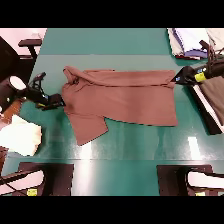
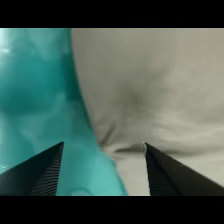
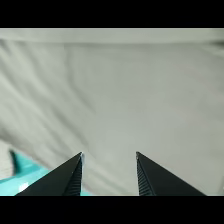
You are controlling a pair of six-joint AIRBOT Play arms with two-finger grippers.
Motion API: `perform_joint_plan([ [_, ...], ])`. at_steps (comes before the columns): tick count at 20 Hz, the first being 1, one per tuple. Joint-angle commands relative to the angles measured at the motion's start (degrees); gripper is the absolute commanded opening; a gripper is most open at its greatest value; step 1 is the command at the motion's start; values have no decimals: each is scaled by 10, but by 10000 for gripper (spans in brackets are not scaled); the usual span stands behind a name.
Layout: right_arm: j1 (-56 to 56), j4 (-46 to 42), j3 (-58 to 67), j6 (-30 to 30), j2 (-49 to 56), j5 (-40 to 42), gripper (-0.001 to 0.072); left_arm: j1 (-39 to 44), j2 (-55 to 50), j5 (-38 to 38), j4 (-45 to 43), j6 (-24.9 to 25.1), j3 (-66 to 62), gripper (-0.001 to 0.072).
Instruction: Fold the shirts.
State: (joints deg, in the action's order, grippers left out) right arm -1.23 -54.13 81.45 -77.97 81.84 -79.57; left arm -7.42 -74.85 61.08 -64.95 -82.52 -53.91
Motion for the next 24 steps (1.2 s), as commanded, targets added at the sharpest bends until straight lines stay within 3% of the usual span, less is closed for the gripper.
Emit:
perform_joint_plan([
  [1,10,21,-89,6,-64,46,389,0,10,-50,89,40,75,587],
  [4,9,20,-109,6,-95,42,389,26,10,-91,94,39,96,586],
  [5,9,20,-109,5,-104,42,389,39,10,-101,102,40,96,510],
  [8,-12,9,-110,5,-134,25,389,54,12,-109,114,40,76,20],
  [12,-73,-113,-154,-40,-180,-34,389,54,53,-99,109,41,38,21],
  [15,-155,-115,-272,-46,-216,-34,395,54,76,-91,110,50,22,21],
  [16,-182,-115,-319,-46,-224,-31,525,54,78,-89,110,50,22,21],
  [17,-202,-114,-359,-46,-226,-28,605,54,79,-85,110,50,22,21],
  [19,-227,-107,-427,-45,-220,-13,595,54,79,-83,110,50,22,21],
  [24,-196,20,-491,-18,-168,97,554,54,79,-74,110,50,22,21],
])
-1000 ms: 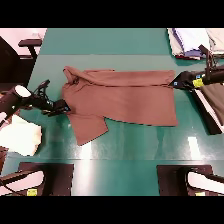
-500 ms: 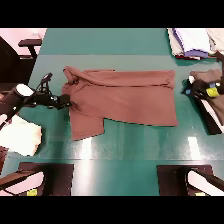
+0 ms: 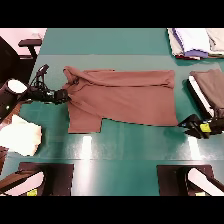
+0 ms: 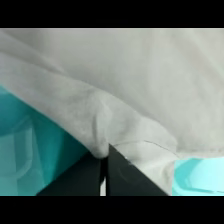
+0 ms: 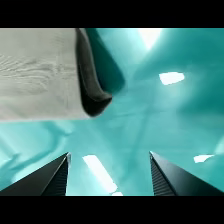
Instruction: Fold the shirts.
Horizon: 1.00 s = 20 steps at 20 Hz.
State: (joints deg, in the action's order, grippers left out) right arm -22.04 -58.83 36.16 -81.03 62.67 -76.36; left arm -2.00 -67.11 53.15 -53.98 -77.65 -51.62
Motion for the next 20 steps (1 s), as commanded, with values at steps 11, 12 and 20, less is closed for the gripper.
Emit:
perform_joint_plan([
  [11,158,76,95,28,87,118,17,0,29,28,-1,-3,-10,19],
  [12,157,76,117,34,70,105,18,0,52,30,-3,-3,-23,19],
  [20,70,17,467,35,-117,55,17,-2,221,60,-46,-23,-366,21],
])
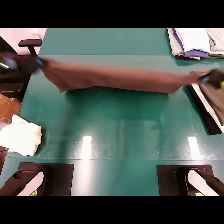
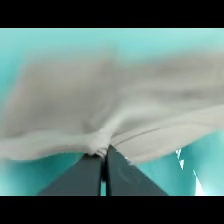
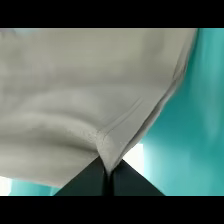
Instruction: Fold the shirts.
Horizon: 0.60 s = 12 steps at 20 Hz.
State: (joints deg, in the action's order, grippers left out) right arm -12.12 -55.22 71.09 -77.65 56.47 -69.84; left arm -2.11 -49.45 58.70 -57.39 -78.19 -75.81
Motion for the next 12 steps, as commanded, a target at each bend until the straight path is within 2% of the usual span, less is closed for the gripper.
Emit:
perform_joint_plan([
  [1,-44,-19,161,1,-71,-15,17,-1,51,5,-12,-31,-179,20],
  [7,-117,-31,330,-1,-126,-61,17,-1,55,13,-25,-119,-430,20],
  [10,-128,-64,402,-20,-105,-115,16,-1,55,9,-43,-121,-470,19],
  [12,-111,-63,445,-35,-67,-152,16,-1,49,43,-77,-141,-451,19],
])
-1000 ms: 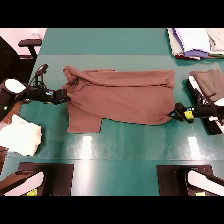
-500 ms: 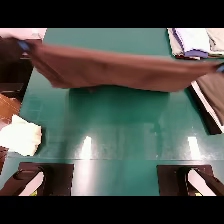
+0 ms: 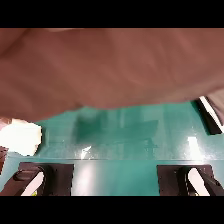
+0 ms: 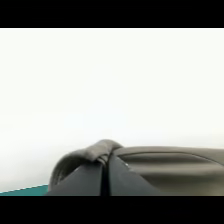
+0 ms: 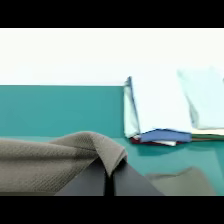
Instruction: Fold the shirts.
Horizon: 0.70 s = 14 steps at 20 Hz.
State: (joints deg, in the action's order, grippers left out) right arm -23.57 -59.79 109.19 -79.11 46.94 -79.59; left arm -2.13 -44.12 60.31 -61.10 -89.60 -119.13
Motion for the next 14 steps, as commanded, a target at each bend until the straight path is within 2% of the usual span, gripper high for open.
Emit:
perform_joint_plan([
  [1,21,-17,77,-28,52,-72,16,0,-9,56,-57,-35,9,20],
  [4,101,-35,54,-52,124,-96,16,0,-43,113,-70,-35,129,21],
  [6,163,-103,5,-65,175,-113,16,0,-78,126,-71,-34,218,21],
  [9,247,-186,-76,-69,262,-125,16,0,-155,121,-69,-30,329,21],
  [12,278,-184,-130,-69,357,-110,16,0,-253,108,-64,-24,394,22],
  [14,278,-178,-130,-69,420,-91,16,0,-329,81,-53,9,396,22],
])
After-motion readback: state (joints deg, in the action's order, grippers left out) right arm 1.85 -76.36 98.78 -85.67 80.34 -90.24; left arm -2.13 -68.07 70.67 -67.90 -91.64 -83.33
